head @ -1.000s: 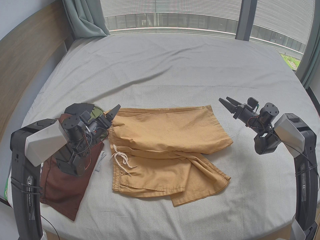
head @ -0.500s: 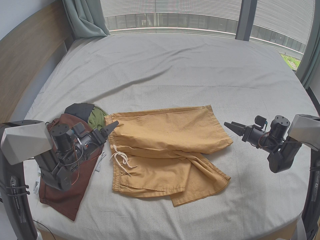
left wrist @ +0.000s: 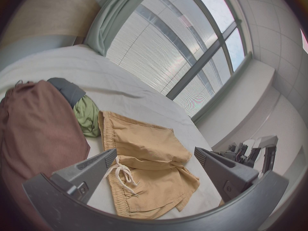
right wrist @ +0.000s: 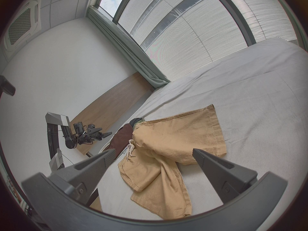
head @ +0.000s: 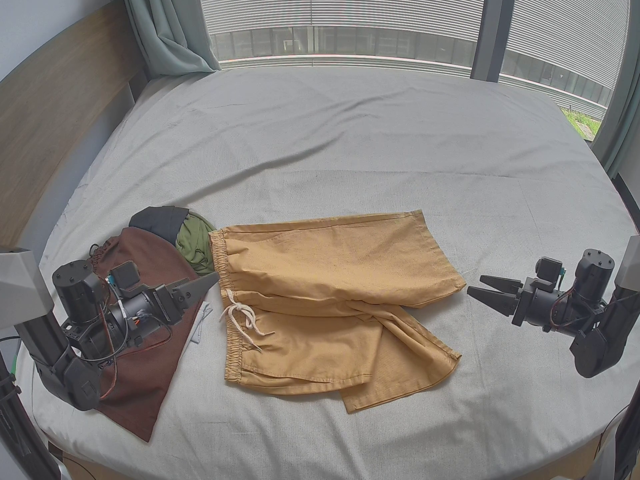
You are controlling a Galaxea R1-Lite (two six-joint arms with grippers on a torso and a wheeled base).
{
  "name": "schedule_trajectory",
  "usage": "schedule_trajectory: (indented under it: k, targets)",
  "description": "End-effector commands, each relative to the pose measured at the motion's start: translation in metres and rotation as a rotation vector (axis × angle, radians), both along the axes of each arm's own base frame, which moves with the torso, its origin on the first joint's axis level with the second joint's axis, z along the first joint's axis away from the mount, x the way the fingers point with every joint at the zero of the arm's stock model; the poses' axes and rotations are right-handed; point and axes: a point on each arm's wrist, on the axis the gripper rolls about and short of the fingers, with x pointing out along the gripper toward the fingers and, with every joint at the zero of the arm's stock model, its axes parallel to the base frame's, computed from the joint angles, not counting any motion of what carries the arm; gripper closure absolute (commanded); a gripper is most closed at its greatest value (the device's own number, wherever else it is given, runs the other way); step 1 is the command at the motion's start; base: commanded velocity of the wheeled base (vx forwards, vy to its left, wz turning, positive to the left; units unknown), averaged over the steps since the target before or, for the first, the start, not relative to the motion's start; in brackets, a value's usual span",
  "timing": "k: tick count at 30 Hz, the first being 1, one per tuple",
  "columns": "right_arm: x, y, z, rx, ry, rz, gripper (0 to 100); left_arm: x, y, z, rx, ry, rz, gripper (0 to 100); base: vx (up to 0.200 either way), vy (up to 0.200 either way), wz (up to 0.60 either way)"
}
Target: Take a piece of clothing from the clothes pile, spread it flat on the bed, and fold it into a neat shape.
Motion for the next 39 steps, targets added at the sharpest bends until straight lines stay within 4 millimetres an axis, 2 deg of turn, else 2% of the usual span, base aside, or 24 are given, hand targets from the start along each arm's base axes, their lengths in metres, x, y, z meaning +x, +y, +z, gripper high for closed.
schedule_trajectory:
  k: [1,4,12,13,17,26,31,39]
  targets:
    - [-0.006,0.002,0.000,-0.013,-0.002,0.005,0,-0.013,0.004,0.005,0.064,-0.041,-0.018,0,0.000,0.000,0.00]
    - [-0.010,0.002,-0.011,-0.018,0.044,0.007,0,-0.022,0.004,-0.003,0.092,-0.017,-0.060,0,0.000,0.000,0.00]
    - [-0.012,0.002,-0.021,-0.018,0.094,0.007,0,-0.029,0.004,-0.010,0.094,0.025,-0.098,0,0.000,0.000,0.00]
    - [-0.012,0.002,-0.034,-0.020,0.143,0.006,0,-0.032,0.004,-0.020,0.093,0.070,-0.126,0,0.000,0.000,0.00]
    - [-0.012,-0.001,-0.055,-0.029,0.208,0.001,0,-0.032,0.004,-0.028,0.092,0.104,-0.139,0,0.000,0.000,0.00]
    - [-0.013,0.000,-0.068,-0.035,0.257,0.007,0,-0.032,0.004,-0.029,0.092,0.108,-0.141,0,0.000,0.000,0.00]
    - [-0.016,0.001,-0.090,-0.038,0.339,0.008,0,-0.031,0.004,-0.033,0.094,0.121,-0.142,0,0.000,0.000,0.00]
    - [-0.017,-0.001,-0.103,-0.040,0.387,-0.008,0,-0.031,0.004,-0.032,0.094,0.120,-0.142,0,0.000,0.000,0.00]
